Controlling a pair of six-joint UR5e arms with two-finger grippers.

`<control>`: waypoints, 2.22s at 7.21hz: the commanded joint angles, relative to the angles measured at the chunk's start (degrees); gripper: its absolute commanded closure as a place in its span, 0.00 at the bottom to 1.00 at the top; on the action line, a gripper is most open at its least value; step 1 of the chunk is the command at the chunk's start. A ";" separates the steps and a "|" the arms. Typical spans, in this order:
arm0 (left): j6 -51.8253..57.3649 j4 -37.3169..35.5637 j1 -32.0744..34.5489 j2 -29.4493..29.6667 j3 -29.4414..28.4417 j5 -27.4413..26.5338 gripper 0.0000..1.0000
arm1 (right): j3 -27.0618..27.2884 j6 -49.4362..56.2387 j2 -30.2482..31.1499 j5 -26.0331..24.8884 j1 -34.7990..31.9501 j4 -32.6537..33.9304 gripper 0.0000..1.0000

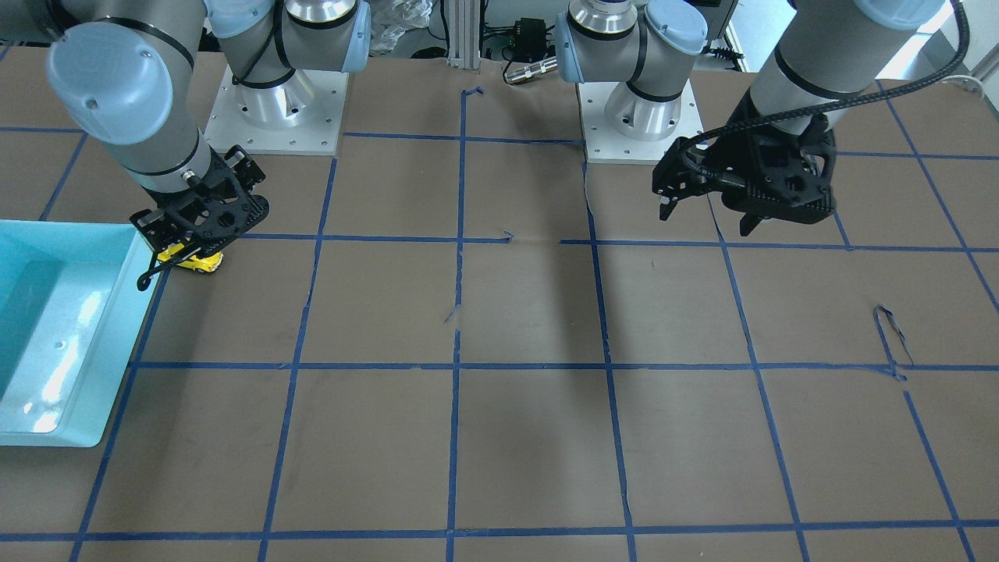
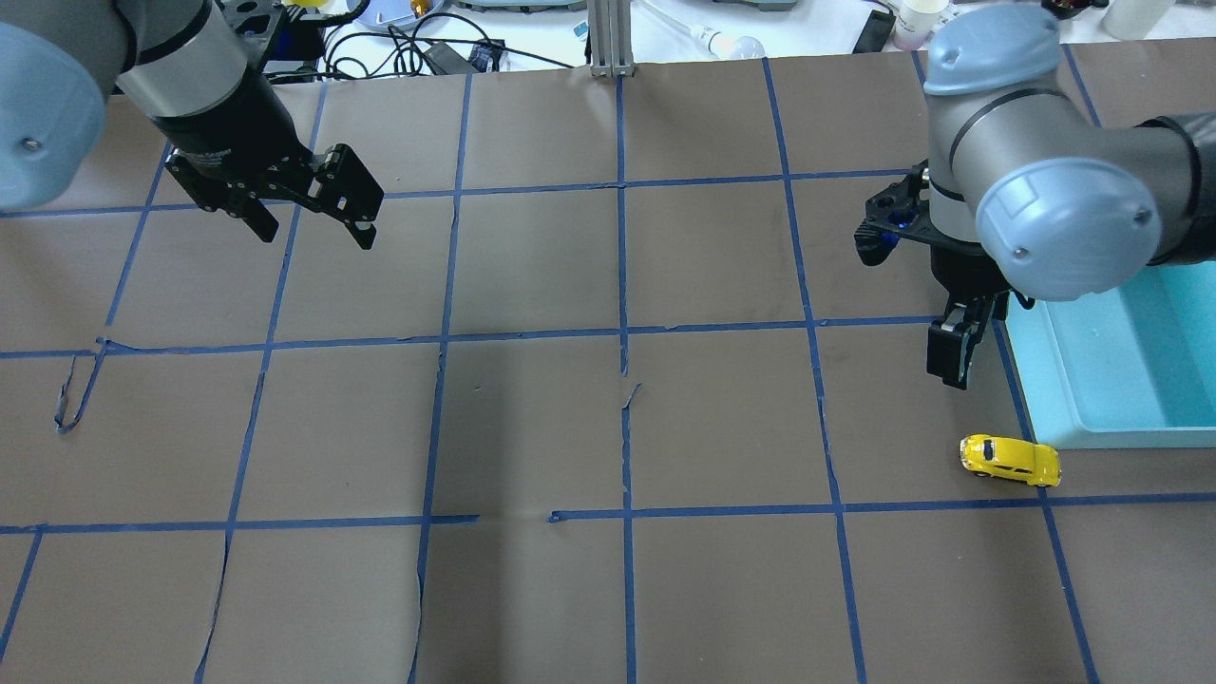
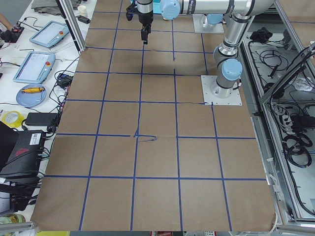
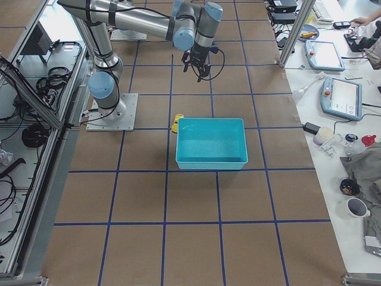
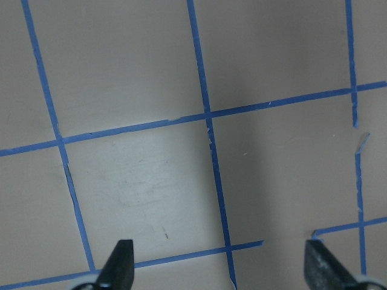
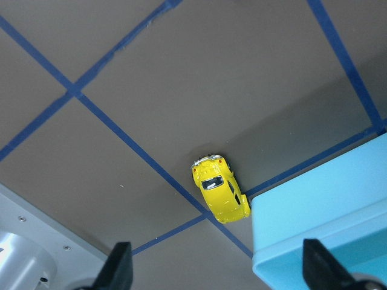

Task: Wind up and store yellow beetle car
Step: 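Lower the right gripper toward the car while the left arm rises to rest, then close the right gripper around the yellow car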

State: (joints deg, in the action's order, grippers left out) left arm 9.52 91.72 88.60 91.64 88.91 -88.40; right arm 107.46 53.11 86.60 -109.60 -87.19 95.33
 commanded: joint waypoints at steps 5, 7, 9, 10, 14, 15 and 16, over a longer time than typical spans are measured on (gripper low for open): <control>-4.15 -3.03 0.34 -0.41 1.09 0.16 0.00 | 21.80 11.39 -0.12 -5.80 6.12 29.27 0.00; -4.78 -3.74 0.52 -0.49 1.62 0.08 0.00 | 26.03 17.28 -0.47 -5.10 10.98 36.31 0.00; -4.69 -3.83 0.52 -0.49 1.62 0.07 0.00 | 27.97 17.38 -0.56 -4.92 10.99 37.73 0.00; -4.77 -3.92 0.52 -0.49 1.62 0.16 0.00 | 28.59 17.38 -0.82 -4.83 10.99 39.22 0.00; -4.69 -3.92 0.52 -0.49 1.62 0.08 0.00 | 29.21 17.29 -2.84 -2.11 11.26 42.31 0.06; -4.69 -3.92 0.43 -0.49 1.62 0.16 0.00 | 29.47 17.29 -2.84 -2.11 11.34 42.40 0.29; -4.60 -3.92 0.43 -0.49 1.62 0.16 0.00 | 29.99 17.29 -2.84 -2.11 11.34 42.92 0.54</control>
State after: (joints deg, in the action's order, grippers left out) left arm 4.85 87.80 89.07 91.14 90.53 -88.26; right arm 136.95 70.40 83.80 -111.78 -75.89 137.80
